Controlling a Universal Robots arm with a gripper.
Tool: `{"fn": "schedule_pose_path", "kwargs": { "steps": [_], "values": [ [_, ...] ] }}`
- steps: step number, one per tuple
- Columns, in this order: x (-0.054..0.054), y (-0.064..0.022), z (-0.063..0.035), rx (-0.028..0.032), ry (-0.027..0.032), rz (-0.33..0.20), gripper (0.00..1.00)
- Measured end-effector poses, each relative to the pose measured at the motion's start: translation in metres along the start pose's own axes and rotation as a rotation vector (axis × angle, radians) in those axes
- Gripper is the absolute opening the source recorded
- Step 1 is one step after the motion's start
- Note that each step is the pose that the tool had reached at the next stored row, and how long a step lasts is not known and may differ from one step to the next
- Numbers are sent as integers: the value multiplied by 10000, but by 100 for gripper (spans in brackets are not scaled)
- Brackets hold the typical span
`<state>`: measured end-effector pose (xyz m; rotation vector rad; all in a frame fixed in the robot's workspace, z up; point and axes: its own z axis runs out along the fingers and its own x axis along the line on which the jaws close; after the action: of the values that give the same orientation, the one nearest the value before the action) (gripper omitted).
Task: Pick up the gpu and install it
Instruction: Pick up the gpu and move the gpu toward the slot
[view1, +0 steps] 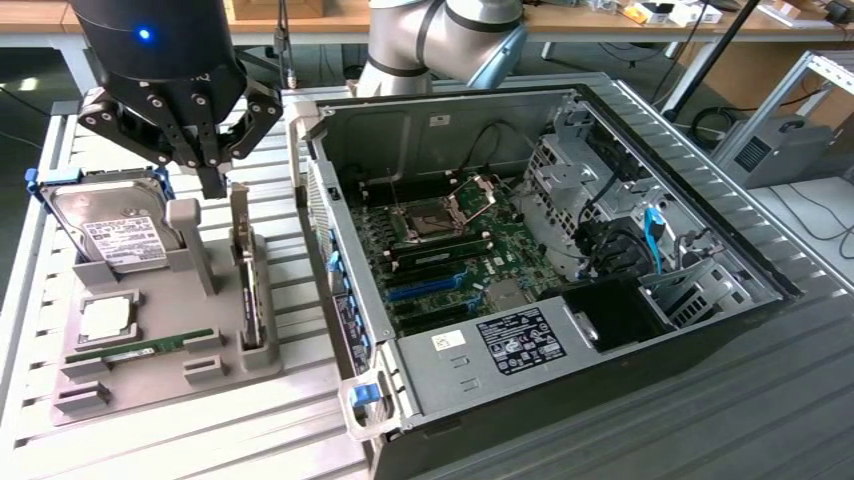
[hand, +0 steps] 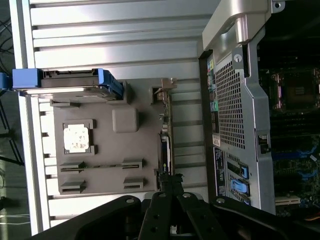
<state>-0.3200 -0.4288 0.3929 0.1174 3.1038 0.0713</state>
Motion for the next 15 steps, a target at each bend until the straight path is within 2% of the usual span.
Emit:
{"fn": "schedule_pose_path", "kwargs": {
  "steps": [9, 10, 11, 13, 14, 15],
  "values": [
    [0, 0, 0, 0, 0, 0, 11],
    [0, 0, 0, 0, 0, 0, 17],
    [0, 0, 0, -1, 0, 0, 17],
    [0, 0, 0, 0, 0, 0, 30],
    [0, 0, 0, 0, 0, 0, 30],
    [0, 0, 0, 0, 0, 0, 36]
  ]
}}
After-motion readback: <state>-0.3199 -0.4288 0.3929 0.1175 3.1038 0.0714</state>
